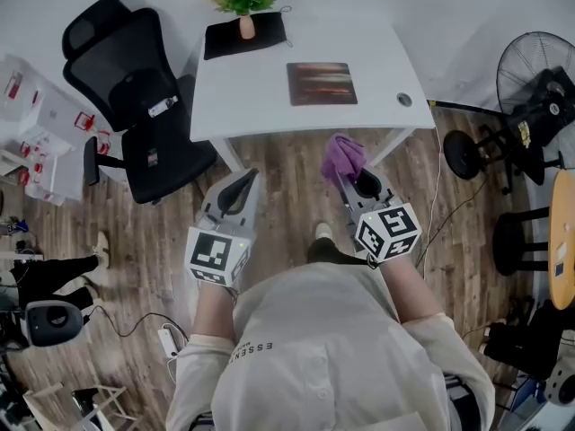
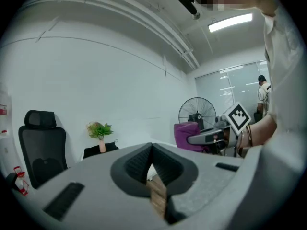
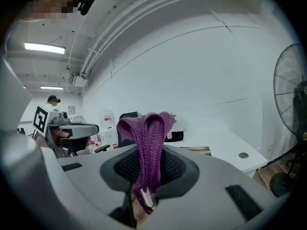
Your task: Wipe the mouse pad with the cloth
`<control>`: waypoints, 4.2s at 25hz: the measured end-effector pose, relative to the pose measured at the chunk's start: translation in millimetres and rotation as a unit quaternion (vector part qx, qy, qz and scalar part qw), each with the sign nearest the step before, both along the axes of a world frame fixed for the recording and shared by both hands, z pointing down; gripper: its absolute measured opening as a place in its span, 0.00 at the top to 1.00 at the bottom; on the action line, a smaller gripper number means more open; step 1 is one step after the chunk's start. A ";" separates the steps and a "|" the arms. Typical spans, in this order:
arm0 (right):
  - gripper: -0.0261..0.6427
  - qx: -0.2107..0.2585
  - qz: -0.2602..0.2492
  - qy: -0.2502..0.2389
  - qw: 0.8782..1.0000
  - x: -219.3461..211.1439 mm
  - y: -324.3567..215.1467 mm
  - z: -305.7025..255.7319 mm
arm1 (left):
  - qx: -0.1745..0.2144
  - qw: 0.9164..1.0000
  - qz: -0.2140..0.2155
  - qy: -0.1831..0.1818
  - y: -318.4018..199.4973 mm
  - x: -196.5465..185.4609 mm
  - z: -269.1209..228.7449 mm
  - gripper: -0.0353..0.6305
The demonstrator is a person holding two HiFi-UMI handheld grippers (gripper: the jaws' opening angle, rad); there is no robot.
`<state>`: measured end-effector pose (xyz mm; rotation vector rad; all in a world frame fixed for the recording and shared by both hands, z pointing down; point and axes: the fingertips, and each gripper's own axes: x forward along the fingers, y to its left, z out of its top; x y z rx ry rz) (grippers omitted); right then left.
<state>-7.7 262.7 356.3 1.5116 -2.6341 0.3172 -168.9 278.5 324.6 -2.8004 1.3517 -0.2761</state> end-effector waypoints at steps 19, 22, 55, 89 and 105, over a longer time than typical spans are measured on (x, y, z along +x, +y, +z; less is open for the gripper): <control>0.83 -0.063 -0.054 -0.002 0.997 109.9 -228.1 29.5 | -0.018 1.000 -0.018 -0.014 -215.8 118.8 13.1 0.94; 0.83 -0.079 -0.062 0.004 0.995 101.3 -252.1 41.8 | -0.023 0.999 -0.013 -0.019 -244.8 117.5 23.0 0.94; 0.82 -0.372 -0.115 0.091 0.917 -65.4 -465.8 227.7 | -0.102 0.992 0.070 0.011 -459.5 21.7 122.6 0.94; 0.81 -0.423 -0.089 0.083 0.898 69.9 -479.1 248.3 | -0.127 0.990 0.062 -0.007 -478.8 125.7 131.4 0.94; 0.80 -0.421 -0.048 0.085 0.902 160.0 -476.2 250.4 | -0.129 0.991 0.035 -0.011 -466.2 166.8 133.9 0.94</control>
